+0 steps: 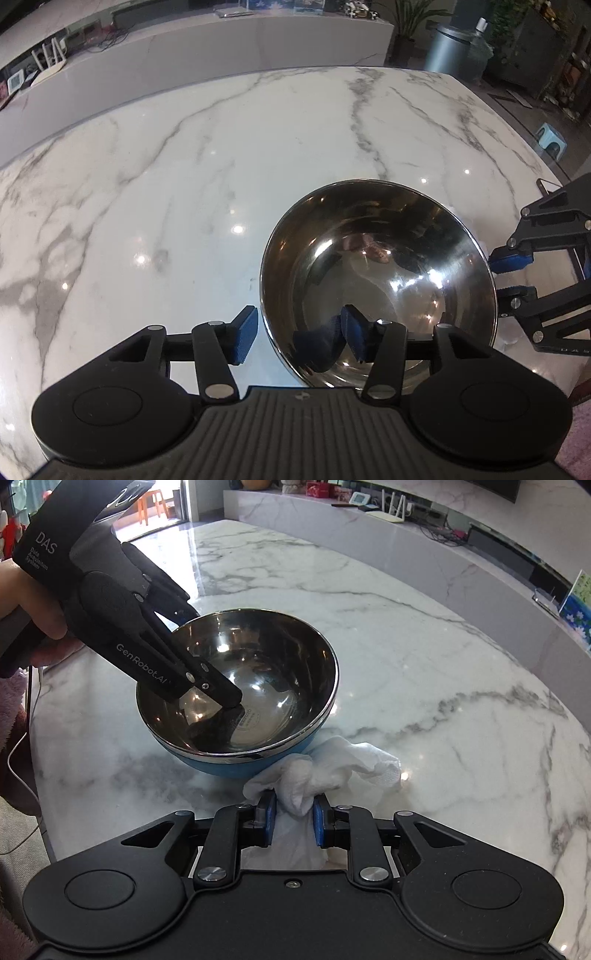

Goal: Clean bowl
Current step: 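Rub the tissue along the bowl's outer wall with the right gripper while the left gripper tilts the bowl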

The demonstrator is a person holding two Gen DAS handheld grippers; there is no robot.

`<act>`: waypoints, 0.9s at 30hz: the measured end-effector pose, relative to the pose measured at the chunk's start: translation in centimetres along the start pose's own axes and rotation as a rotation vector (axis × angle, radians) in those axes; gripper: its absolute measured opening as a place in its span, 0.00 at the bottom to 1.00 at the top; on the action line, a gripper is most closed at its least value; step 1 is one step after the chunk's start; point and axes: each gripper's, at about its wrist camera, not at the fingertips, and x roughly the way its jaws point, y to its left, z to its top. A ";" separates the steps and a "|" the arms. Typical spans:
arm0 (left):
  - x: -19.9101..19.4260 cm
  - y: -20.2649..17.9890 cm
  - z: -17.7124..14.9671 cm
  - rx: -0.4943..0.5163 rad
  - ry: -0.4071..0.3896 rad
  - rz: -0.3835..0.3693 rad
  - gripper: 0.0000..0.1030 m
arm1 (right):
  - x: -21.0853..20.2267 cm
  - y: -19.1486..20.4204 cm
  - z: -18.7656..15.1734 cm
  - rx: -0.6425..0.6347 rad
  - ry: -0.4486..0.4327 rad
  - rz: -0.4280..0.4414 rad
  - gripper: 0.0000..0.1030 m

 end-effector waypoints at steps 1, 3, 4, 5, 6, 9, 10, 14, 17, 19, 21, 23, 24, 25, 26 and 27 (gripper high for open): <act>0.0 0.0 -0.1 -0.009 0.009 -0.019 0.47 | 0.0 0.0 0.1 0.000 0.001 0.002 0.18; 0.1 0.0 -0.2 -0.018 0.015 -0.038 0.47 | 0.0 0.0 0.2 0.001 0.003 0.002 0.18; 0.2 0.0 -0.2 -0.016 0.015 -0.039 0.46 | 0.1 -0.1 0.2 0.001 0.003 0.001 0.18; 0.2 -0.1 -0.1 -0.014 0.015 -0.040 0.46 | 0.1 -0.1 0.2 0.001 0.003 0.000 0.18; 0.2 -0.1 -0.1 -0.014 0.013 -0.038 0.45 | 0.2 -0.1 0.2 0.001 0.003 0.000 0.18; 0.1 0.0 -0.1 -0.007 0.006 -0.031 0.42 | 0.2 -0.2 0.0 0.004 -0.002 -0.003 0.18; 0.0 -0.1 -0.1 0.004 0.002 -0.026 0.42 | 0.2 -0.2 0.0 0.006 -0.006 -0.008 0.18; 0.0 -0.3 0.0 0.047 -0.008 -0.015 0.41 | -0.3 -0.5 0.0 0.022 -0.039 -0.041 0.18; -0.1 -0.3 0.0 0.066 -0.010 -0.014 0.40 | -1.2 -1.1 0.2 0.053 -0.095 -0.080 0.18; -0.1 -0.4 0.1 0.079 -0.012 -0.011 0.40 | -2.0 -1.6 0.4 0.075 -0.142 -0.099 0.18; -0.1 -0.5 0.1 0.093 -0.014 -0.008 0.40 | -2.4 -2.0 0.5 0.089 -0.165 -0.102 0.18; -0.1 -0.5 0.2 0.101 -0.017 -0.005 0.40 | -2.5 -2.1 0.5 0.092 -0.171 -0.102 0.18; 0.0 -0.6 0.2 0.102 -0.018 -0.004 0.41 | -2.5 -2.1 0.6 0.092 -0.171 -0.101 0.18; 0.0 -0.6 0.3 0.104 -0.019 -0.003 0.40 | -2.4 -2.1 0.6 0.092 -0.170 -0.100 0.18; 0.0 -0.6 0.3 0.106 -0.019 -0.002 0.40 | -2.3 -2.1 0.6 0.093 -0.167 -0.099 0.18; 0.1 -0.6 0.3 0.107 -0.021 -0.001 0.41 | -2.3 -2.1 0.6 0.093 -0.165 -0.098 0.18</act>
